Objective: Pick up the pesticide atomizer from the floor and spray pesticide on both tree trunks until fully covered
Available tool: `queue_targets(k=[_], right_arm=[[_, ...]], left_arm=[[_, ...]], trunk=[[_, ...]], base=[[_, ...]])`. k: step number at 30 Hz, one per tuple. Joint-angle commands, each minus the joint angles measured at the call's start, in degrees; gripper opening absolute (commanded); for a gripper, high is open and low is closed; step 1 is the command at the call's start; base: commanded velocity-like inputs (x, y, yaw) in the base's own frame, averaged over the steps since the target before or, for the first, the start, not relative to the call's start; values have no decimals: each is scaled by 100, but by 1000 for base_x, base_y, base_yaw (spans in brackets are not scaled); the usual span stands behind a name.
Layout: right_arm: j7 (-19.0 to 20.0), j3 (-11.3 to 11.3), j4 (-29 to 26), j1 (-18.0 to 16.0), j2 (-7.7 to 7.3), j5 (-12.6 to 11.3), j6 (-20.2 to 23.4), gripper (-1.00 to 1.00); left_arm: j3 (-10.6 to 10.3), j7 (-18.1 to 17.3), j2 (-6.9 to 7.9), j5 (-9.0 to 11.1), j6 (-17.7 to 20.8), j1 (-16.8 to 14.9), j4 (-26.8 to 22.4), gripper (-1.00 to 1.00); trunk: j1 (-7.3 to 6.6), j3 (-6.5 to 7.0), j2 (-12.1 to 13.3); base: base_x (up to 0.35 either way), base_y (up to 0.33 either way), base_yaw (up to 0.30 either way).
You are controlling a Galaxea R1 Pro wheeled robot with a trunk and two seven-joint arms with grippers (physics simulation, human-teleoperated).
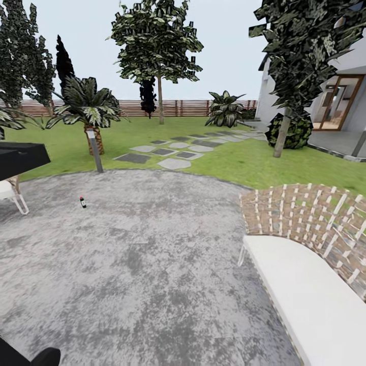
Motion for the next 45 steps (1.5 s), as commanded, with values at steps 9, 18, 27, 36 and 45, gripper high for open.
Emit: queue_targets(k=[9, 18, 27, 36, 45], right_arm=[[-4, 0, 0, 0, 0, 0, 0, 100], [-7, 0, 0, 0, 0, 0, 0, 100], [-5, 0, 0, 0, 1, 0, 0, 100], [-3, 0, 0, 0, 7, 0, 0, 100], [-4, 0, 0, 0, 6, 0, 0, 100]], left_arm=[[0, 0, 5, 0, 0, 0, 0, 100], [0, 0, 2, 0, 0, 0, 0, 100], [0, 0, 5, 0, 0, 0, 0, 100], [0, 0, 5, 0, 0, 0, 0, 100], [0, 0, 2, 0, 0, 0, 0, 100]], trunk=[[0, 0, 0], [0, 0, 0], [0, 5, 0], [0, 33, 0], [0, 63, 0]], base=[[340, 0, 0], [340, 0, 13], [340, 0, 120], [340, 0, 234], [340, 0, 249]])
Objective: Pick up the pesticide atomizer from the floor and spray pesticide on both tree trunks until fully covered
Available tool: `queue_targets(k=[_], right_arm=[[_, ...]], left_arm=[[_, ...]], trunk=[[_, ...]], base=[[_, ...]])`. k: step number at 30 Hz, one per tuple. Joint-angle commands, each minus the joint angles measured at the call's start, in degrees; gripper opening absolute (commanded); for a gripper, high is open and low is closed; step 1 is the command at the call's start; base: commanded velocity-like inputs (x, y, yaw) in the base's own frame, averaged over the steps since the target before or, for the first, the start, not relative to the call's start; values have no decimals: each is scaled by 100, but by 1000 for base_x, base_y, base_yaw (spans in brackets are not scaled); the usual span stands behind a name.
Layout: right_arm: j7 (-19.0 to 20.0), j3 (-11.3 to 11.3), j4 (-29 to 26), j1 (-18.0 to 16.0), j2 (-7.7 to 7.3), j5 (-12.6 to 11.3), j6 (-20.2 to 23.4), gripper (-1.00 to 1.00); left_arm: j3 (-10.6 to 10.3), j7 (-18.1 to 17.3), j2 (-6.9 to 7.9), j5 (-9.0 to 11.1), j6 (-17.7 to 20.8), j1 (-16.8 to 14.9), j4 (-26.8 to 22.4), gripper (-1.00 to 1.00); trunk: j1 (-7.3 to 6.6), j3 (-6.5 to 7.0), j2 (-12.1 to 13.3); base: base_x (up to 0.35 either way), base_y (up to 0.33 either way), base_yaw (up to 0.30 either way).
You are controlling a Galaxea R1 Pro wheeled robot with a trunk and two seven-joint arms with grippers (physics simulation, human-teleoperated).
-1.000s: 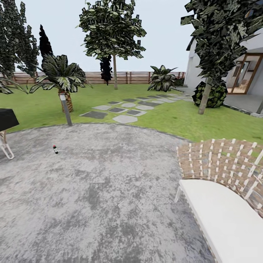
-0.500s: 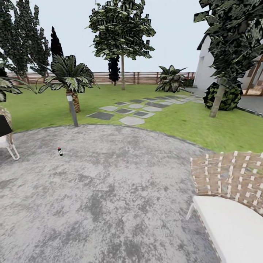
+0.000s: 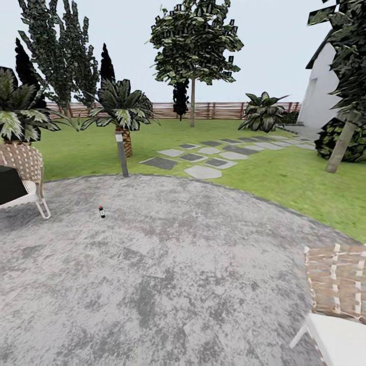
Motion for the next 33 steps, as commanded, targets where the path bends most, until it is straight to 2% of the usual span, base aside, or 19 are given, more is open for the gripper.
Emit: queue_targets(k=[1, 14, 33], right_arm=[[0, 0, 0, 0, 1, 0, 0, 100], [3, 0, 0, 0, 1, 0, 0, 100], [4, 5, 1, 0, 3, 0, 0, 100]], left_arm=[[0, 0, 0, 0, 0, 0, 0, 100], [0, 0, -1, -1, 0, 0, 0, 100], [0, 0, 3, 0, 0, 0, 0, 100]], trunk=[[0, 4, 0], [0, 45, 0], [0, 49, 0]], base=[[340, 0, 250], [338, -53, 233], [314, -141, 28]])
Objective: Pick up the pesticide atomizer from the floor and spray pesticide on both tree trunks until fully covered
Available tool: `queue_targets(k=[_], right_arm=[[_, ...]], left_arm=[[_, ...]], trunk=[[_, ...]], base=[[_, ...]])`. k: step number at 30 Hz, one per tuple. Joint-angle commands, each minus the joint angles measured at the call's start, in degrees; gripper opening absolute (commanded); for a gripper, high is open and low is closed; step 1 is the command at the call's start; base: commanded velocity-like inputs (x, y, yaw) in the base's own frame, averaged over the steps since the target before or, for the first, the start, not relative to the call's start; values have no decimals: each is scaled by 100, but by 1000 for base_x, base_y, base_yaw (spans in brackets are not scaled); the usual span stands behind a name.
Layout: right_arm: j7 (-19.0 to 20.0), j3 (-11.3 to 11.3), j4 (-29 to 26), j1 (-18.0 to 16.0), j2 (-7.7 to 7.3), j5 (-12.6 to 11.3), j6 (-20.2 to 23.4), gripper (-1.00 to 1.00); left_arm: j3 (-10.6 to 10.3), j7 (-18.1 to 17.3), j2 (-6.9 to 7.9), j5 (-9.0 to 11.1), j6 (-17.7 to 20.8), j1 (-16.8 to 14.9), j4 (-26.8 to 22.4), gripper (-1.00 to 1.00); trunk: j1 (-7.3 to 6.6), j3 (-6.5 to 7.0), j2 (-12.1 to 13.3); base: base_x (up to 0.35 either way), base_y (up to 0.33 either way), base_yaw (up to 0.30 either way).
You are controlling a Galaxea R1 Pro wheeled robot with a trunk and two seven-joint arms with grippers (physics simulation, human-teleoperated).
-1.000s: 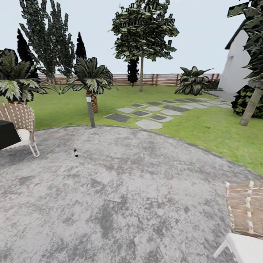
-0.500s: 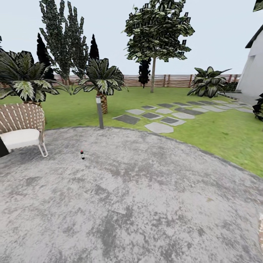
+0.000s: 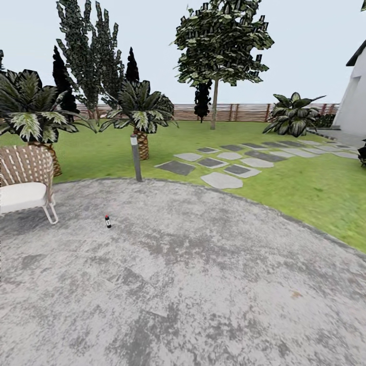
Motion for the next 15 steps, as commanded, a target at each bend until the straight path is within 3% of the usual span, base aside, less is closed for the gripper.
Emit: queue_targets(k=[1, 15], right_arm=[[0, 2, -1, 0, 0, 0, 0, 100], [0, 4, -1, -1, 0, 0, 0, 100]], left_arm=[[0, 0, 0, 0, 0, 0, 0, 100], [0, 0, 0, 0, 0, 0, 0, 100]], trunk=[[0, 0, 0], [0, 0, 0]], base=[[325, -115, 204], [331, -102, 269]])
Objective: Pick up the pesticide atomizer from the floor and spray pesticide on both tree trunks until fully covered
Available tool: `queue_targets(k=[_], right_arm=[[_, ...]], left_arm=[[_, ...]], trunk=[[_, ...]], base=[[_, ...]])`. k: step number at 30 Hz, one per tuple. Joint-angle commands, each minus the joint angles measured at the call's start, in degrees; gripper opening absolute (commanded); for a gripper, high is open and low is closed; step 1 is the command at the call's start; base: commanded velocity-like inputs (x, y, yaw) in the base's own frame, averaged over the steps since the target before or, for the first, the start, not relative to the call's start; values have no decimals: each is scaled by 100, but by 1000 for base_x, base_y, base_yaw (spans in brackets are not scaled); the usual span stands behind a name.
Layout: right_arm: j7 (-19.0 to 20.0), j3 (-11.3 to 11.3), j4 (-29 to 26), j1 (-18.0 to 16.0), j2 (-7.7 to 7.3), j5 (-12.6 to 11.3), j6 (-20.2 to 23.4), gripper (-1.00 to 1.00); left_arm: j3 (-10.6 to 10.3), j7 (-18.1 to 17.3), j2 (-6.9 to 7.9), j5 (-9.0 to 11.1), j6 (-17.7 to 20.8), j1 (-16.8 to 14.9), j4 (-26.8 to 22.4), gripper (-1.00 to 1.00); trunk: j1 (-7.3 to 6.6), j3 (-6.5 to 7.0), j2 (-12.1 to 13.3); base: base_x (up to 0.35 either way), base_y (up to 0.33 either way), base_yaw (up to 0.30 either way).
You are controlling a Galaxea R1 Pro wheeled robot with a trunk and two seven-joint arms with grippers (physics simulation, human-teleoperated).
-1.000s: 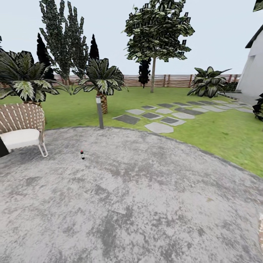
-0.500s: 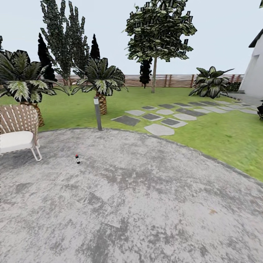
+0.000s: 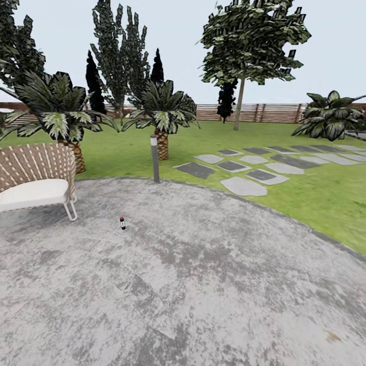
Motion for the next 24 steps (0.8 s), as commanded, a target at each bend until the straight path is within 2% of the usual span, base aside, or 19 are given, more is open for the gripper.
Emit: queue_targets(k=[1, 6, 24], right_arm=[[-2, 0, 2, 0, 0, 0, 0, 100], [-1, 0, 0, 1, 8, 0, 0, 100], [7, 0, -33, 1, 21, -16, -1, 100]], left_arm=[[0, 0, 0, 0, 0, 0, 0, 100], [0, 0, 0, 0, 0, 0, 0, 100], [0, 0, 0, 0, 0, 0, 0, 100]], trunk=[[0, 0, 0], [0, 0, 0], [0, 0, 0]], base=[[334, -65, 255], [337, -16, 93], [339, -1, 3]])
